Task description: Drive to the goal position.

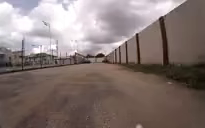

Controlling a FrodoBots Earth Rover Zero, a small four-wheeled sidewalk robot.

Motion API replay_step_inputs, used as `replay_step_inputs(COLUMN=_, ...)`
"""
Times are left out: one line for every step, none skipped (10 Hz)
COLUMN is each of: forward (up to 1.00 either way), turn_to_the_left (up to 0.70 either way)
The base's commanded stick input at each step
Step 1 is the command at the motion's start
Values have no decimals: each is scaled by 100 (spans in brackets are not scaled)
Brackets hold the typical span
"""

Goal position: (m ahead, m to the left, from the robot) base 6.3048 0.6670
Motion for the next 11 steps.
replay_step_inputs(forward=50, turn_to_the_left=-1)
replay_step_inputs(forward=50, turn_to_the_left=-1)
replay_step_inputs(forward=50, turn_to_the_left=-1)
replay_step_inputs(forward=50, turn_to_the_left=-1)
replay_step_inputs(forward=50, turn_to_the_left=-1)
replay_step_inputs(forward=50, turn_to_the_left=-1)
replay_step_inputs(forward=50, turn_to_the_left=-1)
replay_step_inputs(forward=50, turn_to_the_left=-1)
replay_step_inputs(forward=50, turn_to_the_left=-1)
replay_step_inputs(forward=50, turn_to_the_left=-1)
replay_step_inputs(forward=50, turn_to_the_left=-1)
